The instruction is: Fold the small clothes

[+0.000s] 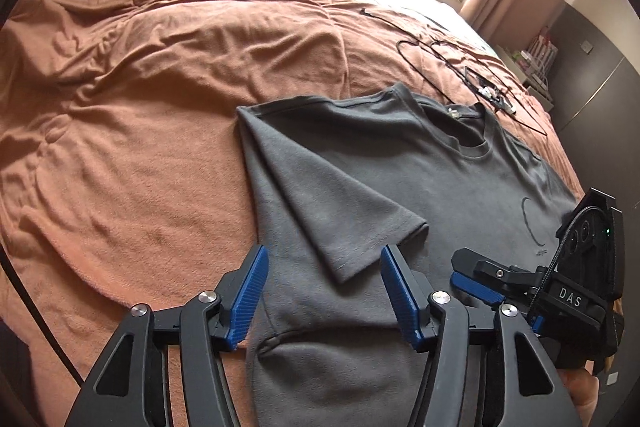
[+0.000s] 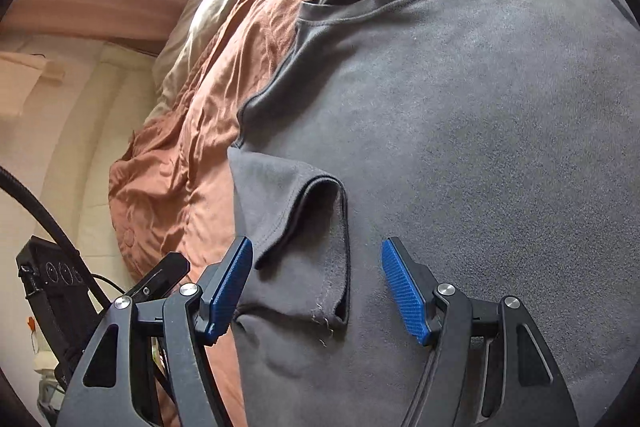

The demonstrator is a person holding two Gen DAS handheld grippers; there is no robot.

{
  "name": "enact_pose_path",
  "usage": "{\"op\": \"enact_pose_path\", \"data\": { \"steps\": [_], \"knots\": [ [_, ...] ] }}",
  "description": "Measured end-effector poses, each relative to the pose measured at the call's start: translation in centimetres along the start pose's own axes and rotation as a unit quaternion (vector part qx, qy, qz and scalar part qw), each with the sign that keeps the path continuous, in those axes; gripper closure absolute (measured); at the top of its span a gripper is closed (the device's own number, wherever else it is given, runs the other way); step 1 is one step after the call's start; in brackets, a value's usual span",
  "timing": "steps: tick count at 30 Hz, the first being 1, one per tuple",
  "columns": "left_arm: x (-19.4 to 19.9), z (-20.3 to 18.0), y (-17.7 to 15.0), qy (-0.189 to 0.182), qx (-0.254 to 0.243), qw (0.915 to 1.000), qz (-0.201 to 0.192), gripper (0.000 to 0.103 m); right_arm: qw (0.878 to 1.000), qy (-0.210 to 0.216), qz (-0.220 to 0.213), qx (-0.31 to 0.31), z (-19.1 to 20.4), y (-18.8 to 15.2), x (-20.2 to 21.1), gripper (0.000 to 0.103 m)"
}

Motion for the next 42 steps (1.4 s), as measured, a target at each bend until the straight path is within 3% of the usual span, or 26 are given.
{"op": "enact_pose_path", "data": {
  "steps": [7, 9, 12, 15, 19, 22, 25, 26, 27, 28, 29, 35, 39, 40, 42],
  "knots": [
    [-2.2, 1.7, -2.5, 0.021, 0.015, 0.999, 0.037, 0.053, 1.0, -0.007, 0.023, 0.007, 0.6, -0.9, -1.1, 0.072],
    [-2.8, 2.3, -3.2, 0.025, 0.023, 0.9983, 0.048, 0.062, 0.999, -0.014, 0.032, 0.012, 0.7, -1.3, -1.7, 0.088],
    [-3.5, 3.0, -4.4, 0.028, 0.035, 0.9969, 0.064, 0.071, 0.999, -0.02, 0.032, 0.011, 0.7, -1.6, -1.9, 0.1],
    [-3.5, 3.5, -5.3, 0.02, 0.039, 0.9971, 0.062, 0.087, 0.999, -0.007, 0.048, 0.015, 0.7, -1.7, -2.0, 0.102],
    [-3.0, 4.1, -5.3, 0.012, 0.054, 0.9968, 0.057, 0.089, 0.998, -0.023, 0.05, 0.021, 0.7, -1.9, -1.8, 0.102],
    [-2.8, 4.3, -5.3, 0.004, 0.059, 0.9968, 0.054, 0.089, 0.996, -0.07, 0.021, 0.047, 1.8, -1.7, -0.3, 0.102],
    [-2.3, 4.2, -5.2, -0.01, 0.062, 0.9966, 0.053, 0.089, 0.993, -0.076, -0.004, 0.089, 3.9, -1.2, 1.1, 0.097],
    [-2.0, 4.3, -5.2, -0.014, 0.065, 0.9964, 0.052, 0.088, 0.991, -0.079, -0.007, 0.112, 5.0, -1.1, 1.2, 0.08],
    [-1.8, 4.4, -5.2, -0.017, 0.067, 0.9963, 0.05, 0.088, 0.988, -0.081, -0.011, 0.134, 5.9, -1.2, 1.3, 0.048],
    [-1.6, 4.5, -5.1, -0.018, 0.067, 0.9964, 0.048, 0.088, 0.984, -0.082, -0.016, 0.159, 6.9, -1.3, 1.3, 0.034],
    [-1.4, 4.6, -5.1, -0.018, 0.067, 0.9965, 0.046, 0.086, 0.981, -0.078, -0.021, 0.178, 7.7, -1.3, 1.3, 0.027],
    [-0.8, 5.4, -5.1, -0.021, 0.077, 0.9962, 0.036, 0.085, 0.959, -0.098, -0.004, 0.266, 11.3, -1.1, -0.9, 0.027],
    [-0.6, 6.0, -5.1, -0.024, 0.085, 0.9957, 0.027, 0.085, 0.94, -0.102, 0.03, 0.324, 12.7, -1.6, -3.2, 0.029],
    [-0.5, 6.2, -5.1, -0.023, 0.086, 0.9957, 0.026, 0.085, 0.934, -0.102, 0.037, 0.34, 13.0, -1.8, -3.8, 0.032],
    [-0.4, 6.5, -5.2, -0.024, 0.089, 0.9955, 0.023, 0.085, 0.925, -0.102, 0.055, 0.361, 13.4, -1.9, -5.2, 0.049]
  ]
}}
Point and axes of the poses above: each gripper's, at about its wrist camera, not at the fingertips, and x roughly against the way its jaws point, z to its left, y to its top, the point moved 1 cm from there along -x, roughly the way its jaws point, and after that the axes turned 9 degrees about -x, right-handed, at the moved point
